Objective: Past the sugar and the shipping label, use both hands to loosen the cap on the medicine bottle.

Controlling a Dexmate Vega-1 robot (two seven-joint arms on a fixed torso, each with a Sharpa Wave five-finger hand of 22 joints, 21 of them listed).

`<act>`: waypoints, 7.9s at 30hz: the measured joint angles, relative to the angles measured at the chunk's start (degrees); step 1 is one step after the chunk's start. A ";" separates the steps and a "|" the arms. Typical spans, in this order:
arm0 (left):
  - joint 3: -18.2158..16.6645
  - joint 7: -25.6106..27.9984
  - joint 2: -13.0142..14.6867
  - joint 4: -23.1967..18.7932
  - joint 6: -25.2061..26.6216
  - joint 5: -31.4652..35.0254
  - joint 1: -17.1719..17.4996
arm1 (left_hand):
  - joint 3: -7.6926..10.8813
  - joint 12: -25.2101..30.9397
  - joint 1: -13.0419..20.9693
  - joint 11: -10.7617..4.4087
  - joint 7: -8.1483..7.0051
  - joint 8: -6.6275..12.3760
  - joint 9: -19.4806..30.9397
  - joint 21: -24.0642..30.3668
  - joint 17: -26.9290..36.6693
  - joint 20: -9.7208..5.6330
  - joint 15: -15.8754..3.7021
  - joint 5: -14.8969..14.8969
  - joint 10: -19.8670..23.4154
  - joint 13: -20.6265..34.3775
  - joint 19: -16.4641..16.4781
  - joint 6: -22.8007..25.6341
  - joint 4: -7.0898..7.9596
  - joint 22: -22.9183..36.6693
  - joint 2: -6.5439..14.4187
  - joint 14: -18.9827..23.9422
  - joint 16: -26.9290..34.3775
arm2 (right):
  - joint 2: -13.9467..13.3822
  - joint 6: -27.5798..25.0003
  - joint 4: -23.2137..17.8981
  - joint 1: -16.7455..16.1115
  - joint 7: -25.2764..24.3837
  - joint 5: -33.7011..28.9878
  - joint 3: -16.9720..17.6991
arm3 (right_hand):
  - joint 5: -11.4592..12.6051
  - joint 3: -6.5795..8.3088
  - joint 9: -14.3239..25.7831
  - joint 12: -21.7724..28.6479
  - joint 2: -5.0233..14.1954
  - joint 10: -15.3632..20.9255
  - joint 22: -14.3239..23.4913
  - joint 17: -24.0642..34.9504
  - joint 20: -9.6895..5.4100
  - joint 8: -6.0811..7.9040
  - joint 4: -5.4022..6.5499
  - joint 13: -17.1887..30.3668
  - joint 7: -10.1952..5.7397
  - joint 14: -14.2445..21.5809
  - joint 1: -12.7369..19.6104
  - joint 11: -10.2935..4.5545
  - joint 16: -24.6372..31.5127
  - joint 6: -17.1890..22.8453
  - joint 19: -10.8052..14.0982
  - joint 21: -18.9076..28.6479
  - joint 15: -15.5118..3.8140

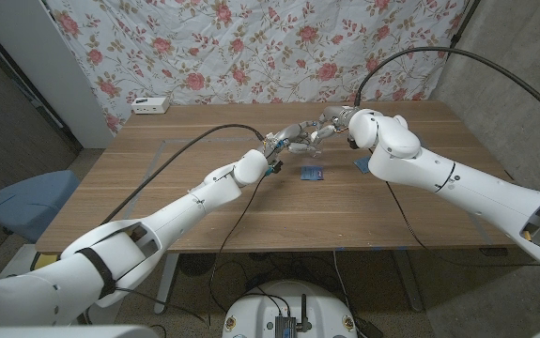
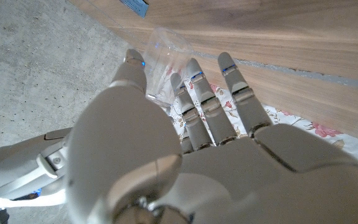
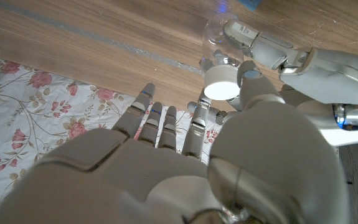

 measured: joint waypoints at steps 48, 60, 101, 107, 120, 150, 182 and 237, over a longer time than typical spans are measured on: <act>0.29 -0.11 -0.74 2.29 -1.15 -0.57 -0.71 | 0.94 0.08 0.08 0.32 -0.43 0.00 0.00 0.00 0.02 -0.21 -0.12 0.01 0.32 0.01 -0.20 0.41 -0.02 0.00 0.23 0.33 -0.08 | 0.75 1.37 1.82 -0.80 -2.31 2.55 1.49 | 0.27 0.48 1.35 0.00 3.23 1.93 0.00 0.53 -0.55 3.60 -0.03 -0.02 -2.68 1.63 3.56 -0.51 0.44 4.07 1.78 0.00 -1.64; 0.36 -0.05 -0.92 2.62 -1.31 -0.62 -0.84 | 1.20 0.07 -0.01 0.32 -0.73 0.00 0.00 0.00 0.01 -0.45 -0.11 0.01 0.32 -0.04 -0.45 0.10 -0.09 0.00 0.29 0.33 -0.09 | 0.35 1.97 1.84 -0.85 -2.42 4.79 2.24 | 0.25 1.43 1.03 -0.30 4.75 1.62 0.00 0.52 -0.74 3.41 -0.01 -0.02 -2.99 1.94 5.67 -0.84 0.44 3.76 1.97 0.00 -1.95; 0.67 0.26 -1.25 2.17 -0.69 -0.73 -0.45 | 1.59 0.07 -0.51 0.20 -0.72 0.00 0.00 0.00 -0.03 -0.51 -0.34 0.22 0.20 -0.04 -0.51 0.11 -0.17 0.00 0.08 0.54 -0.07 | -2.44 5.25 0.57 -2.37 -4.17 13.92 6.00 | 0.10 2.57 -0.16 -0.93 10.21 0.27 0.00 0.51 -1.56 3.86 -0.29 -0.03 -3.48 1.91 11.38 -5.65 0.44 3.20 1.74 0.00 -2.37; 0.68 0.32 -1.23 1.97 -0.47 -0.73 -0.29 | 1.58 0.07 -0.51 0.19 -0.72 0.00 0.00 0.00 -0.02 -0.51 -0.44 0.22 0.20 -0.02 -0.51 0.11 -0.17 0.00 0.09 0.64 -0.18 | -2.77 5.96 0.69 -2.43 -4.09 15.54 6.43 | 0.27 2.57 -0.48 -0.93 10.63 0.06 0.00 0.51 -1.34 3.27 -0.29 -0.03 -3.99 1.57 11.83 -5.86 0.44 2.69 1.51 0.00 -2.03; 0.68 0.37 -1.35 2.23 -0.31 -0.72 -0.26 | 2.23 0.06 -0.75 0.33 -1.13 0.00 0.00 0.00 0.03 -0.51 -0.43 0.18 0.33 -0.01 -0.51 -0.31 -0.01 0.00 0.32 0.64 0.01 | -3.20 6.84 0.96 -2.46 -4.24 17.59 6.91 | 0.54 1.93 -1.99 -1.15 10.21 -1.58 0.00 0.51 -0.50 -0.90 -0.40 -0.17 -6.58 0.66 13.41 -5.00 -0.05 -0.82 0.67 0.00 -1.11; 1.02 0.53 -1.90 3.72 -1.11 -0.63 -1.12 | 2.61 0.00 -0.75 0.31 -1.85 0.00 0.00 0.00 -0.02 -0.51 -0.41 0.20 0.32 0.00 -1.14 -0.41 -0.09 0.00 0.28 0.62 -0.03 | -3.71 8.43 2.49 -0.30 -1.62 20.55 6.25 | -0.23 -2.70 -3.85 -1.34 4.66 -6.60 0.00 0.28 1.30 -8.92 1.11 -0.16 -6.71 -2.61 10.20 -1.22 -1.12 -11.95 -1.73 0.00 2.15; 1.01 0.83 -1.48 2.59 -0.91 -0.36 -0.51 | 3.39 0.05 -1.26 0.30 -2.93 0.00 0.00 0.00 0.03 -0.51 -0.31 0.16 0.31 -0.04 -1.13 -1.18 -0.26 -0.13 -0.24 0.52 -0.07 | -4.25 5.27 0.49 0.55 -2.09 20.36 5.68 | -0.19 -6.26 -3.69 -0.88 3.39 -6.06 0.00 0.26 1.76 -9.36 3.72 -0.15 -0.85 -2.89 2.88 0.14 -1.11 -10.77 -1.76 0.00 2.89; 1.20 1.21 -2.07 3.00 -1.37 0.06 -0.69 | 4.10 0.01 -2.10 0.20 -3.07 0.00 0.00 0.00 -0.02 -0.51 -0.20 -0.16 0.21 0.01 -1.12 -1.63 -0.17 -0.11 -0.46 0.41 0.17 | -3.12 -2.13 -0.47 3.82 -0.57 11.77 -0.64 | 0.04 -6.49 -2.62 0.00 3.75 -2.84 0.30 0.12 1.20 -6.35 2.03 -0.14 1.15 0.10 2.87 0.39 -0.43 -2.77 1.04 0.38 1.11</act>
